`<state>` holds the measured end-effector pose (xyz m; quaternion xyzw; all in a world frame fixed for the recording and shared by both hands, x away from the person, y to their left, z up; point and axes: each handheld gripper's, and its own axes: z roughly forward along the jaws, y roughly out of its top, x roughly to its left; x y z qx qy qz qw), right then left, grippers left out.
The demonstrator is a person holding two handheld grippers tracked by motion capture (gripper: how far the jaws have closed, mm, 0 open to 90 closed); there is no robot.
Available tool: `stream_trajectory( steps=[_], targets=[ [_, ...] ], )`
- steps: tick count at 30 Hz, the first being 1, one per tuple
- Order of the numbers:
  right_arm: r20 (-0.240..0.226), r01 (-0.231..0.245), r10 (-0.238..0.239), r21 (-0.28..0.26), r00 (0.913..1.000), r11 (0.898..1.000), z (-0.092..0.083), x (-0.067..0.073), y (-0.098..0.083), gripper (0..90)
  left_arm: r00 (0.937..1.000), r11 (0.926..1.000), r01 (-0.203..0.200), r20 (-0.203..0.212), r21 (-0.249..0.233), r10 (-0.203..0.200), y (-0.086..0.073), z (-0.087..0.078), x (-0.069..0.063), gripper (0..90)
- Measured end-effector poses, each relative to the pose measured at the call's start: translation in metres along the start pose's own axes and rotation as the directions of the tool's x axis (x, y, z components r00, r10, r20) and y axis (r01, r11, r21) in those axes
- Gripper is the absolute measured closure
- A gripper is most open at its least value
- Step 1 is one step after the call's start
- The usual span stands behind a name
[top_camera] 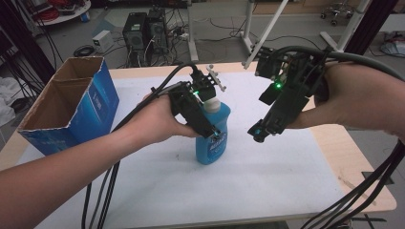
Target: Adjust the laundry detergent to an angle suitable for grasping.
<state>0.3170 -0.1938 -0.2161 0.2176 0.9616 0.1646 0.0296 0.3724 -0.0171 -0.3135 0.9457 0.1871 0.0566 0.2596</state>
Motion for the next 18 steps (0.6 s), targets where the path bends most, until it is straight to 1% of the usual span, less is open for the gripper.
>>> stream_trajectory(
  steps=[1, 2, 5, 7, 9, 10, 11, 13, 15, 18],
  targets=[
    [0.001, 0.000, 0.000, -0.004, 1.0000, 1.000, 0.0000, -0.0008, 0.0000, 13.2, 0.9999, 0.9999, 0.011, 0.009, 0.004, -0.011, -0.0002, 0.0017, 0.0009, 19.3],
    [0.001, 0.000, 0.000, -0.004, 1.0000, 1.000, 0.0000, -0.0008, 0.0000, 13.2, 0.9999, 0.9999, 0.011, 0.009, 0.004, -0.011, -0.0002, 0.0017, 0.0009, 19.3],
    [-0.002, -0.002, 0.002, -0.006, 1.0000, 1.000, 0.0011, -0.0019, -0.0004, 13.2, 0.9995, 0.9995, 0.031, 0.002, 0.000, -0.031, -0.0013, 0.0048, 0.0005, 19.7],
    [-0.003, -0.003, 0.003, -0.006, 1.0000, 1.000, 0.0014, -0.0021, -0.0006, 13.2, 0.9994, 0.9994, 0.036, 0.000, -0.006, -0.036, -0.0015, 0.0055, -0.0005, 19.7],
    [-0.004, -0.005, 0.005, -0.007, 1.0000, 1.000, 0.0021, -0.0030, -0.0010, 13.2, 0.9994, 0.9994, 0.035, -0.004, -0.005, -0.035, -0.0014, 0.0059, -0.0010, 21.5],
    [-0.004, -0.006, 0.006, -0.007, 1.0000, 1.000, 0.0023, -0.0032, -0.0012, 13.2, 0.9992, 0.9991, 0.039, -0.009, -0.015, -0.039, -0.0012, 0.0054, -0.0013, 22.5],
    [-0.004, -0.008, 0.008, -0.005, 1.0000, 1.000, 0.0022, -0.0032, -0.0013, 13.2, 0.9992, 0.9991, 0.039, -0.009, -0.015, -0.039, -0.0012, 0.0054, -0.0013, 24.5],
    [-0.004, -0.008, 0.008, -0.004, 1.0000, 1.000, 0.0022, -0.0033, -0.0015, 13.2, 0.9991, 0.9989, 0.042, -0.006, -0.020, -0.043, -0.0008, 0.0051, -0.0013, 25.8],
    [-0.005, -0.008, 0.008, -0.004, 1.0000, 1.000, 0.0021, -0.0038, -0.0015, 13.2, 0.9988, 0.9986, 0.049, 0.005, -0.016, -0.049, -0.0005, 0.0048, -0.0015, 28.5],
    [-0.004, -0.007, 0.007, -0.006, 1.0000, 1.000, 0.0023, -0.0042, -0.0016, 13.2, 0.9988, 0.9986, 0.048, 0.009, -0.023, -0.048, -0.0006, 0.0054, -0.0020, 30.5]
  ],
)
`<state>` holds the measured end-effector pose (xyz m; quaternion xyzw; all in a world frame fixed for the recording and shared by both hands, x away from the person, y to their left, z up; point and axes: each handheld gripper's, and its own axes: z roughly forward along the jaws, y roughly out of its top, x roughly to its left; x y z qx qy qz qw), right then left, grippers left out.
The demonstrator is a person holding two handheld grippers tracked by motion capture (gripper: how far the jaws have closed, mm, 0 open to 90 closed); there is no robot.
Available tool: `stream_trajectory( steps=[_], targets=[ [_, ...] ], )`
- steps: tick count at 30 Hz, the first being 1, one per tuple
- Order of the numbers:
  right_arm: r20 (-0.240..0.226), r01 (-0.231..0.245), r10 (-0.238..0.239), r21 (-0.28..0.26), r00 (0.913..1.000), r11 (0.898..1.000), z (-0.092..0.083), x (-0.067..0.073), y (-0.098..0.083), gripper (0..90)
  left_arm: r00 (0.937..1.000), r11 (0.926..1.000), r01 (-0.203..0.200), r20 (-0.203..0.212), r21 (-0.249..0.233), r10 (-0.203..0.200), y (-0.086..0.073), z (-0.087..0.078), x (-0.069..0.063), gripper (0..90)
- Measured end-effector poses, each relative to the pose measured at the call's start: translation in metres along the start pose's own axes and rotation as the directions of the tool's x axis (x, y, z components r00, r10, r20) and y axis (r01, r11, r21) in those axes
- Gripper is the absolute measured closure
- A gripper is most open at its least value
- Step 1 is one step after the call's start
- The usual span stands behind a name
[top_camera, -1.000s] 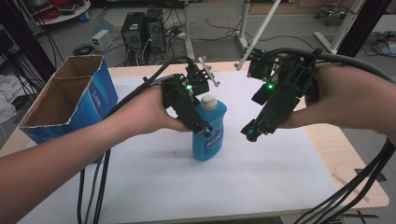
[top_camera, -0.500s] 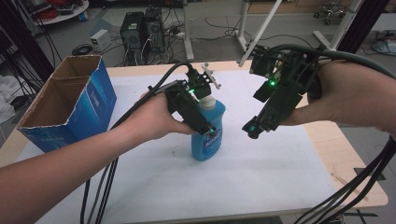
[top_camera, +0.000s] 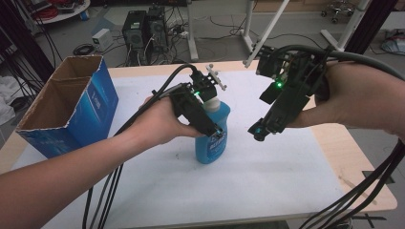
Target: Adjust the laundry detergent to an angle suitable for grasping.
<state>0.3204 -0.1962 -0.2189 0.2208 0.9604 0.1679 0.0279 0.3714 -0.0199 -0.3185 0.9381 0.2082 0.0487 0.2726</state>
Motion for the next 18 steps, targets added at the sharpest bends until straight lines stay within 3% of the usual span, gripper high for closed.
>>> stream_trajectory(
  steps=[11, 18],
  targets=[
    [-0.003, -0.006, 0.006, 0.006, 1.0000, 1.000, 0.0017, 0.0003, -0.0003, 13.2, 0.9998, 0.9999, 0.012, 0.015, -0.005, -0.012, 0.0005, 0.0017, 0.0000, 33.9],
    [-0.002, -0.006, 0.006, 0.004, 1.0000, 1.000, 0.0014, -0.0006, -0.0003, 13.2, 0.9999, 0.9999, 0.011, 0.003, -0.007, -0.011, 0.0008, 0.0016, -0.0006, 35.4]
  ],
)
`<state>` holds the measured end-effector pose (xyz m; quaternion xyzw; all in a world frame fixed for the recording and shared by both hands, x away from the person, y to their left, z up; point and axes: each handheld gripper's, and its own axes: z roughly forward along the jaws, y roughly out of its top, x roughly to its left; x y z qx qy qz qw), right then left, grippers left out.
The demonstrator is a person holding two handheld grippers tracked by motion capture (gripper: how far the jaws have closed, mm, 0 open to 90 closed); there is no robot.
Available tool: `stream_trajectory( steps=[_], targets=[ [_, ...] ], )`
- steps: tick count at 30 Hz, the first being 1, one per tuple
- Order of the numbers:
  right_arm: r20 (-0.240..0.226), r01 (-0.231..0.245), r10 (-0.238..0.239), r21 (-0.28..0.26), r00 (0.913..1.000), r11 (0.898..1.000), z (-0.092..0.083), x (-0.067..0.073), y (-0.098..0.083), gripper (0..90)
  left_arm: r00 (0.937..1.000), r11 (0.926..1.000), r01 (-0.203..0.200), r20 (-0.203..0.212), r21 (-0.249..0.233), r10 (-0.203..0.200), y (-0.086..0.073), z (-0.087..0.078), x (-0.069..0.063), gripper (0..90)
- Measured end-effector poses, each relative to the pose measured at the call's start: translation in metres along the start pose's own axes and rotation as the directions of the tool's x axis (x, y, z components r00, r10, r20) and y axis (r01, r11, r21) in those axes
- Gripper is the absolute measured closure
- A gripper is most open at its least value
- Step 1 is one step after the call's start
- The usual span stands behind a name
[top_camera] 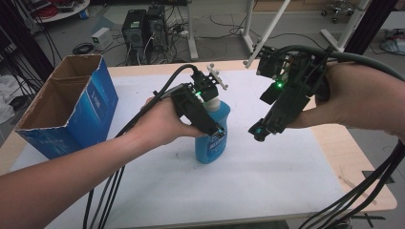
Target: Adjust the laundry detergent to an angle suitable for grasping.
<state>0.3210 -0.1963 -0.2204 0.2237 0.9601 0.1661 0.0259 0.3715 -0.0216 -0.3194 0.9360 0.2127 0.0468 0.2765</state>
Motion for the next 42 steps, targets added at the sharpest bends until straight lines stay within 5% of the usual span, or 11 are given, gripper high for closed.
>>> stream_trajectory(
  steps=[10, 22, 29, 41, 42],
  targets=[
    [-0.008, 0.011, -0.011, 0.004, 0.9999, 1.000, 0.002, 0.001, 0.002, 13.2, 0.9996, 0.9996, 0.023, -0.014, -0.015, -0.024, -0.001, 0.000, 0.000, 37.2],
    [-0.011, 0.013, -0.012, 0.004, 0.9999, 1.000, 0.002, 0.002, 0.002, 13.2, 0.9999, 0.9994, -0.012, -0.002, -0.032, 0.012, -0.003, -0.002, 0.004, 38.1],
    [-0.008, 0.009, -0.009, 0.005, 0.9999, 1.000, 0.001, 0.000, 0.004, 13.2, 0.9969, 0.9962, -0.073, 0.026, -0.048, 0.075, -0.005, -0.014, 0.011, 38.6],
    [-0.010, 0.016, -0.016, 0.001, 0.9998, 1.000, 0.001, 0.001, 0.007, 13.2, 0.9753, 0.9759, -0.175, 0.112, -0.130, 0.190, -0.015, -0.050, 0.036, 39.2],
    [-0.010, 0.019, -0.019, 0.002, 0.9998, 1.000, 0.001, 0.002, 0.007, 13.2, 0.9614, 0.9633, -0.219, 0.134, -0.155, 0.240, -0.019, -0.055, 0.040, 39.2]
  ],
)
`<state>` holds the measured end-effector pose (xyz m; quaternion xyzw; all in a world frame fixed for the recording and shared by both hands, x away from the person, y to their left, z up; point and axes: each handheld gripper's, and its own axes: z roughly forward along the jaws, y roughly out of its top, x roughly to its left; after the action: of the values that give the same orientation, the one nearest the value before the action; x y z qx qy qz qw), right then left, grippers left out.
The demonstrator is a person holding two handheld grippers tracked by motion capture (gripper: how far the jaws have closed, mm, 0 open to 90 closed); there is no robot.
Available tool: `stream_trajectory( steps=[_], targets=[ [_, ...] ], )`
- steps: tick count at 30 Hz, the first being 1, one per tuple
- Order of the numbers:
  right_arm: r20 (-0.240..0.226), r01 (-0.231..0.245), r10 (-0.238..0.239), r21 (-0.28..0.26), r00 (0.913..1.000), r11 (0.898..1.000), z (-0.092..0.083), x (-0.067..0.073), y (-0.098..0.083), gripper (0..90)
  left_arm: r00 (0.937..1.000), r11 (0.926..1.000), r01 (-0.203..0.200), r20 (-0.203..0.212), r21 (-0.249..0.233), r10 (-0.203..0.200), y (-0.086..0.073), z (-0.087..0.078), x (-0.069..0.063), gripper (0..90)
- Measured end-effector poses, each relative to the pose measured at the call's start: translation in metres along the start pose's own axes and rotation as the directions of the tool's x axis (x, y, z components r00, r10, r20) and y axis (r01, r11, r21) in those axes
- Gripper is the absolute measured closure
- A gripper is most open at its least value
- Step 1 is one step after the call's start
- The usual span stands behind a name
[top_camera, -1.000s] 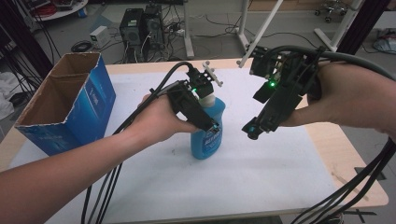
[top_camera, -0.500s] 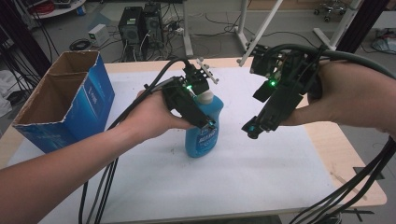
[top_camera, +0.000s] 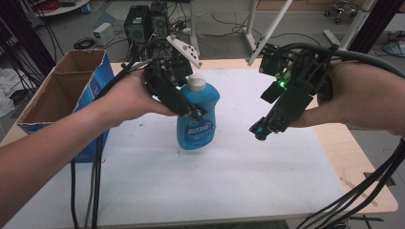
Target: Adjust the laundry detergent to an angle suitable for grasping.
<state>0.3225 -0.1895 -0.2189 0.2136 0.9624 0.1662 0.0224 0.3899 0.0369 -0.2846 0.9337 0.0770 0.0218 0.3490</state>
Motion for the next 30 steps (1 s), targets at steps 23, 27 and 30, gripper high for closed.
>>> stream_trajectory(
  steps=[23, 27, 30],
  targets=[
    [-0.008, 0.004, -0.004, 0.004, 1.0000, 1.000, 0.004, 0.003, 0.001, 13.2, 0.9688, 0.9837, -0.164, 0.176, -0.074, 0.175, -0.049, 0.018, 0.009, 40.1],
    [-0.009, 0.007, -0.007, 0.000, 0.9999, 1.000, 0.005, 0.003, 0.002, 13.2, 0.9648, 0.9808, -0.179, 0.181, -0.077, 0.191, -0.051, 0.018, 0.009, 39.7],
    [-0.010, 0.010, -0.010, 0.001, 0.9999, 1.000, 0.006, 0.003, 0.003, 13.2, 0.9633, 0.9796, -0.192, 0.179, -0.061, 0.200, -0.053, 0.016, 0.008, 39.2]
  ],
)
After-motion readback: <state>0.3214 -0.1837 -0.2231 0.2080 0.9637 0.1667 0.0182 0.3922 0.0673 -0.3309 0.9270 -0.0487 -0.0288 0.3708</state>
